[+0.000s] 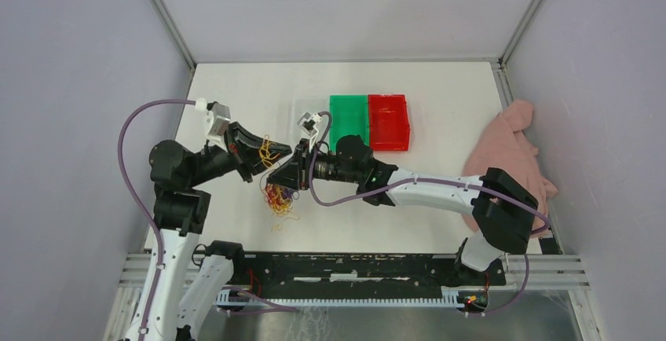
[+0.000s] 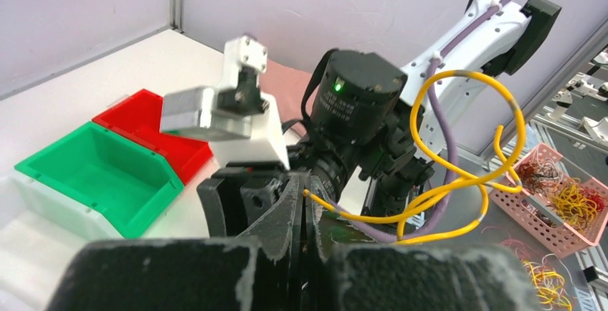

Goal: Untangle the cables
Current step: Untie the cable.

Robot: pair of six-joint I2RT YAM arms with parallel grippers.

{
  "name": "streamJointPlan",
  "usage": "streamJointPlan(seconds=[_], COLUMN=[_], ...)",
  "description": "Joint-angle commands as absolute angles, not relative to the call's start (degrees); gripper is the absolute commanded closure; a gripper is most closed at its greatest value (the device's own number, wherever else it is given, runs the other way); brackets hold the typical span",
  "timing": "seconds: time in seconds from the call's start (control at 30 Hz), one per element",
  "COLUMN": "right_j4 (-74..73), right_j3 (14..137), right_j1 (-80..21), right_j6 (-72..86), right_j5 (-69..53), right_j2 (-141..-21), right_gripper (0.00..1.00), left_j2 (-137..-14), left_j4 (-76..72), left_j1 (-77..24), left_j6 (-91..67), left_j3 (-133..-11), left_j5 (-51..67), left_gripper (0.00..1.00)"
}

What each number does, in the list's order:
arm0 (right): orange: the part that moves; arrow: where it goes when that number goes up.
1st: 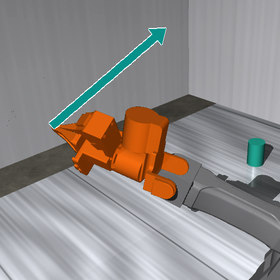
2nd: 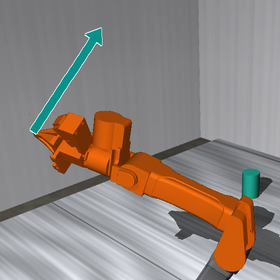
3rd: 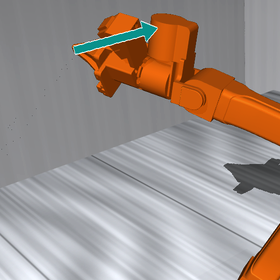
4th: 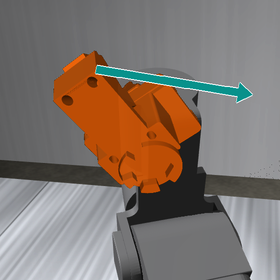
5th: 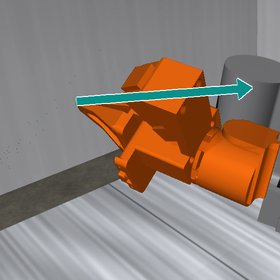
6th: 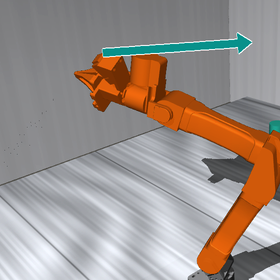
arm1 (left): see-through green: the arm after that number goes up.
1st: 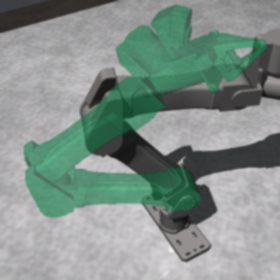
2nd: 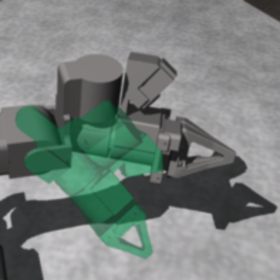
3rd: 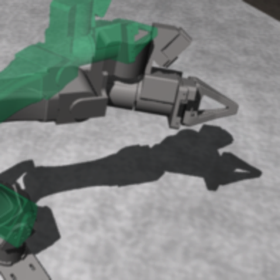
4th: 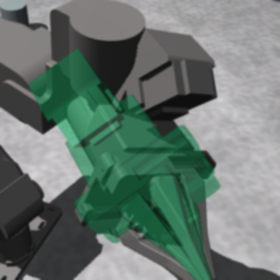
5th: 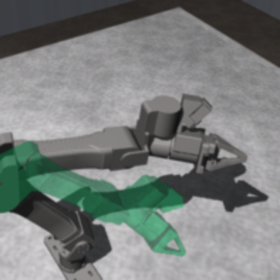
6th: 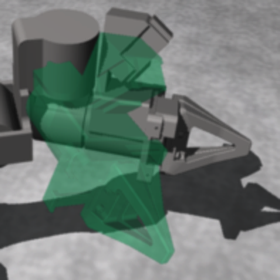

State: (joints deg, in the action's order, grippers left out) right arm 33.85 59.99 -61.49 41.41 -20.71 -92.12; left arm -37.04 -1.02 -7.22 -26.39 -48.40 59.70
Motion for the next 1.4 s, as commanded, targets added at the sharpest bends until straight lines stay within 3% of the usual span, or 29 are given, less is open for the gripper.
streamJointPlan(seconds=[0.0, 0.33, 0.5, 0.67, 0.83, 1.13, 1.27, 1.37], right_j4=[37.96, 39.33, 39.60, 39.78, 33.53, 8.38, 7.91, 12.90], right_j3=[58.34, 51.93, 50.99, 50.43, 49.00, 51.62, 54.42, 57.63], right_j1=[-60.71, -58.12, -58.00, -57.96, -57.99, -57.89, -57.90, -58.28], right_j6=[43.75, 44.39, 44.08, 43.34, 38.32, 21.86, 19.29, 20.07], right_j5=[-18.45, -14.18, -13.52, -13.38, -9.71, 1.72, -3.53, -10.60], right_j2=[-93.52, -95.76, -96.59, -95.55, -87.33, -69.01, -65.52, -67.34], right_gripper=[0.76, 0.75, 0.65, 0.49, 0.39, 0.32, 0.29, 0.20], left_j2=[-37.55, -41.57, -44.03, -46.36, -46.67, -47.53, -47.55, -47.87], left_j4=[-4.98, -9.27, -11.51, -11.77, -11.86, -11.78, -11.69, -11.69], left_j1=[-7.47, -7.56, -7.54, -7.56, -7.59, -7.62, -7.66, -7.71], left_j6=[-29.07, -29.02, -29.62, -29.95, -29.60, -28.65, -28.57, -28.89], left_j3=[-53.13, -58.62, -61.84, -65.17, -66.49, -70.71, -70.10, -70.41], left_j5=[58.95, 56.38, 55.80, 55.50, 55.45, 55.35, 55.42, 55.45], left_gripper=[0.97, 0.97, 0.97, 0.97, 0.97, 0.97, 0.97, 0.97])
